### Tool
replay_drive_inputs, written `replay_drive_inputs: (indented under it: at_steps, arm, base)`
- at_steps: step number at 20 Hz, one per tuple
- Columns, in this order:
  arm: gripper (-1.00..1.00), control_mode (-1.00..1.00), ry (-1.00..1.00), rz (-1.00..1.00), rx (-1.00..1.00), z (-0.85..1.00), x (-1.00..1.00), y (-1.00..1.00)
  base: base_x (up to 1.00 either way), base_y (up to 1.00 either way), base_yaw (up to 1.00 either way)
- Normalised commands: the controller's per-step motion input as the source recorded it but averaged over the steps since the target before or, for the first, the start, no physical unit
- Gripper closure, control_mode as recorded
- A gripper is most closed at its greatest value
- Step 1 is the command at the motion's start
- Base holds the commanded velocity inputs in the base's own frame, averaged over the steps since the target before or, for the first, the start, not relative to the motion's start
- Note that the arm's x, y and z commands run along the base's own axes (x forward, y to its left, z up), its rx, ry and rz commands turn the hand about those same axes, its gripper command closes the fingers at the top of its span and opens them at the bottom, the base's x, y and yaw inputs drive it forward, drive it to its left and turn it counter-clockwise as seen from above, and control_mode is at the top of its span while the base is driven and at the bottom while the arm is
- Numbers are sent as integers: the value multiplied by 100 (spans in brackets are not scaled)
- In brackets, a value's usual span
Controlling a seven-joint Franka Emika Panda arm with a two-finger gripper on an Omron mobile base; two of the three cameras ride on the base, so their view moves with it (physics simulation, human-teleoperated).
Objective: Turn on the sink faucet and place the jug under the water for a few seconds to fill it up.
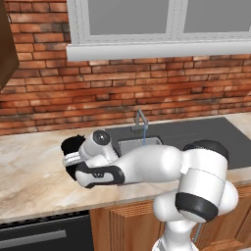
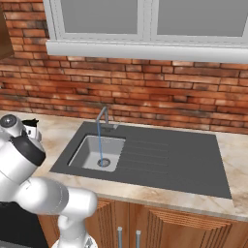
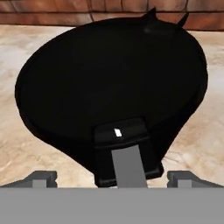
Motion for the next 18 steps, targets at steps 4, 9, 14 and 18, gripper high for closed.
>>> replay_drive_inputs:
  at_steps: [4,9,14,18]
  arm:
    - [-100,-100,0,0,0,-7,14,8]
    - [-100,-100,0,0,0,-10,8,1]
    - [100,-100,0,0,0,-10,5,4]
    - [100,-100,-1,0,0,-4,3,3]
  base:
    - [0,0,0]
    - [0,0,0]
    - [0,0,0]
    - [0,0,0]
